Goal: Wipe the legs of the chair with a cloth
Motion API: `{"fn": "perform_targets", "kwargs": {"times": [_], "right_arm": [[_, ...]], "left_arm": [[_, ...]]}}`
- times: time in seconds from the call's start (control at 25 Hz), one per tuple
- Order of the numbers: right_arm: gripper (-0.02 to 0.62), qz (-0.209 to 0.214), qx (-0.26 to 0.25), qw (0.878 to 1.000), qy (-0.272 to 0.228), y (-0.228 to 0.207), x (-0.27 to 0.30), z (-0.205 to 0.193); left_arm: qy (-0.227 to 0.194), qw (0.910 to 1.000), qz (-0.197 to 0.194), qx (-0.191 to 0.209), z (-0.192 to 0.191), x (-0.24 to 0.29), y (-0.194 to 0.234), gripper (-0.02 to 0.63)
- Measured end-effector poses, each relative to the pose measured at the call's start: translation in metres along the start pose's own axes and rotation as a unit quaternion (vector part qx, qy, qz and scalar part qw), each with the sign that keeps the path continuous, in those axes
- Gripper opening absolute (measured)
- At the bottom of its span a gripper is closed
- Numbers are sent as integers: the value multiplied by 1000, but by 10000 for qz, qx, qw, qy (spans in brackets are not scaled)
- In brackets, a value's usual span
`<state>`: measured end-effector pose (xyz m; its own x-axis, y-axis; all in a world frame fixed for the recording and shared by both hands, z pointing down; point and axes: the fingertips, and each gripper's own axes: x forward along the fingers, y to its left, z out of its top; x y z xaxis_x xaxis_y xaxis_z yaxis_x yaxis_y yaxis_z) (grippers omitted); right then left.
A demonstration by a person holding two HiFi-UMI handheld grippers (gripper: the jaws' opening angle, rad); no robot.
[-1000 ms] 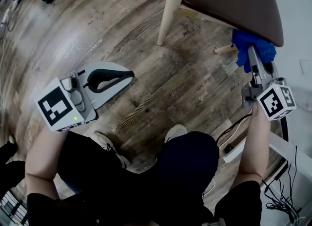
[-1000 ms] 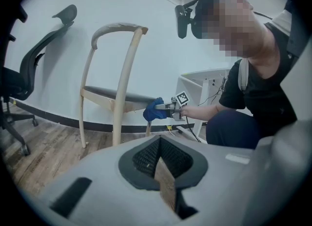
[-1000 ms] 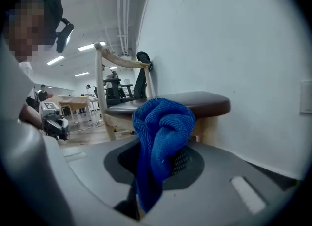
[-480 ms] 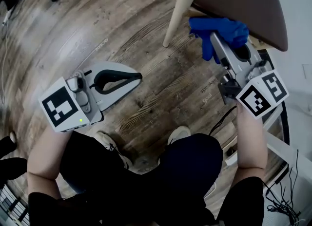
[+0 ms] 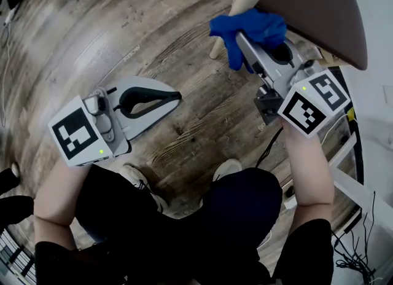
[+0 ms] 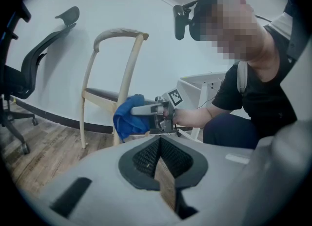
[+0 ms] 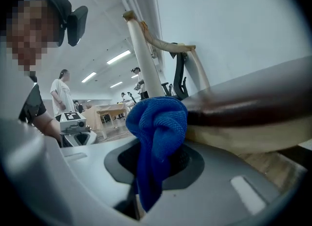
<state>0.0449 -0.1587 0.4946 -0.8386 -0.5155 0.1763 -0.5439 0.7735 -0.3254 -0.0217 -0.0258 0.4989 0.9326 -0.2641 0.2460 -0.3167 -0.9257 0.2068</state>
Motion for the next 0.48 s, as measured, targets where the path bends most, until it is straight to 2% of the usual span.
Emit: {"fn": "perform_targets", "kwargs": {"times": [0.48], "right_arm": [[77, -220, 474, 9947, 880, -37, 48, -126]], "left_arm": [[-35, 9994, 189, -278, -10, -25, 15, 2]]}}
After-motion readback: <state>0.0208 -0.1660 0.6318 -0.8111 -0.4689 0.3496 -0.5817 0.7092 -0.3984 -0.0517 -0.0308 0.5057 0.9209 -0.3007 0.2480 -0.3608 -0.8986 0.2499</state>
